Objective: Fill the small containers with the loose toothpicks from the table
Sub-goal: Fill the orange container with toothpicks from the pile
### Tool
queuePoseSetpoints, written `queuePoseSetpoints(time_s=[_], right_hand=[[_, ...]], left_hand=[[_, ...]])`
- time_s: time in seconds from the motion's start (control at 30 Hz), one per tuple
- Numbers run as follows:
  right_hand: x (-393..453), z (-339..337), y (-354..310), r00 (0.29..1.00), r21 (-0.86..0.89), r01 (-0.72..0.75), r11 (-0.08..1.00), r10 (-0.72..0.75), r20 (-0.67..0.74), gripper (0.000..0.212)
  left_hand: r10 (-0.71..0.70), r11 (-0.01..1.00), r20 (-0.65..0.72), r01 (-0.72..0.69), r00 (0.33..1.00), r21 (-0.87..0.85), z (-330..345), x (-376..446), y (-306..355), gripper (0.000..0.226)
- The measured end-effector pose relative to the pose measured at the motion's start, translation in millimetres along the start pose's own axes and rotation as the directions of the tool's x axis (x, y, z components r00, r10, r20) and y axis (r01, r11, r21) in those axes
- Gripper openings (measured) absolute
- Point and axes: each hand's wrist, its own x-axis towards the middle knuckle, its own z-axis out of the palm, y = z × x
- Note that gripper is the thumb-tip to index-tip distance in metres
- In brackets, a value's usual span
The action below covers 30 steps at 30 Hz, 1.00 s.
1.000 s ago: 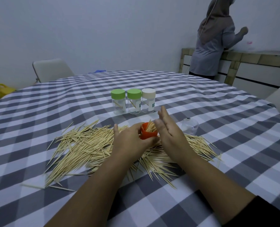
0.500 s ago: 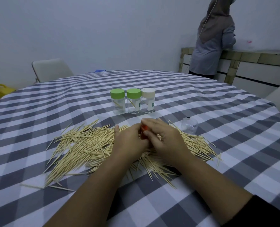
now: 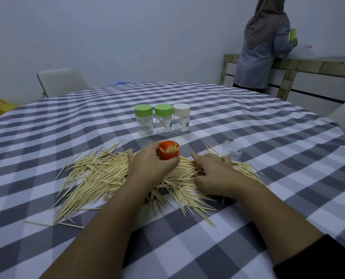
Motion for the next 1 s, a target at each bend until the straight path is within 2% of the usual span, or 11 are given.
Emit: queuePoseSetpoints(time_s=[0.2, 0.33, 0.57, 0.83, 1.0], right_hand=[[7, 5, 3, 0.997, -0.223, 0.014, 0.975, -0.031, -0.073, 0.06], [10, 9, 4, 0.991, -0.221, -0.051, 0.974, 0.022, -0.131, 0.063], [10, 16, 3, 0.991, -0.388, -0.068, 0.919, 0.018, -0.13, 0.061], [7, 15, -5, 0.969, -0.503, -0.044, 0.863, -0.086, -0.232, 0.031], [5, 14, -5, 0.953, -0.501, -0.069, 0.862, -0.091, -0.288, 0.027]], left_hand=[[-0.014, 0.999, 0.0, 0.014, 1.0, 0.029, 0, 2, -2, 0.056], [-0.01, 0.999, 0.006, 0.01, 1.0, 0.04, 1, 0, 0, 0.056], [0.015, 0.998, -0.004, -0.015, 1.0, 0.063, 3, 2, -3, 0.059], [0.03, 0.996, -0.013, -0.029, 0.999, 0.08, 5, 4, -4, 0.061], [0.017, 0.998, -0.045, -0.014, 0.999, 0.066, 4, 2, -3, 0.057]])
